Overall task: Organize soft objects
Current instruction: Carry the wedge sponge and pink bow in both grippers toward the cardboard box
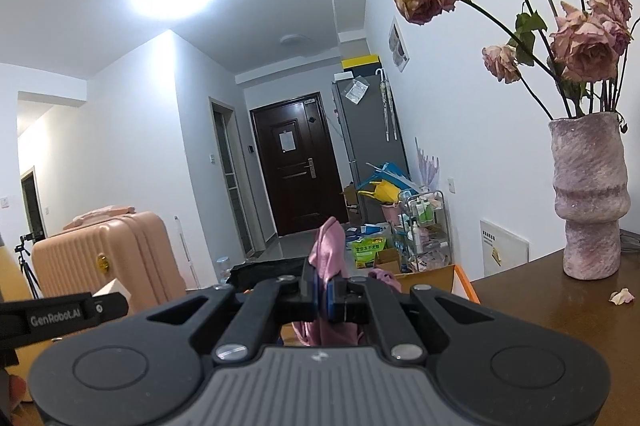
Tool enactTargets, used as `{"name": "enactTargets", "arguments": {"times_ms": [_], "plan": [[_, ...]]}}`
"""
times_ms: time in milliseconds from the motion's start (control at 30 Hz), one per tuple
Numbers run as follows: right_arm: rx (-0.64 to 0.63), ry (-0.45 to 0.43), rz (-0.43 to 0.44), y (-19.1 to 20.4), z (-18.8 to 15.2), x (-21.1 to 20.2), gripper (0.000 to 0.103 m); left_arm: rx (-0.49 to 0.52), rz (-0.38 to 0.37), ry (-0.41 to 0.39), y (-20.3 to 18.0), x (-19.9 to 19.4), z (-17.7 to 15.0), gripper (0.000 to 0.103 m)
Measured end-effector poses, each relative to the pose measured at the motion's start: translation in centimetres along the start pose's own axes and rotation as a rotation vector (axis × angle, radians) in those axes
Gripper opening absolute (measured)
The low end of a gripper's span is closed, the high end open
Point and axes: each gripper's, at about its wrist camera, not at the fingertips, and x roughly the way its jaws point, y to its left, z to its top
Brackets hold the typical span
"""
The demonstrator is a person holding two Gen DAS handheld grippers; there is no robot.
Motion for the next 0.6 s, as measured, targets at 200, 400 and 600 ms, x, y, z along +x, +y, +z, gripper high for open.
{"name": "enactTargets", "arguments": {"times_ms": [200,400,600], "plan": [[0.004,-0.001,-0.007,-0.3,0.5,1.6,0.004,0.023,0.005,0.007,-0.6,2.0,0.2,0.033],[0.001,0.014,-0.010,-0.4,0.8,3.1,0.004,0.047,0.003,0.011,-1.6,3.8,0.7,0.033],[-0.011,0.038,-0.016,-0.4,1.0,4.8,0.004,0.061,-0.009,0.025,-2.3,5.7,0.9,0.033]]}}
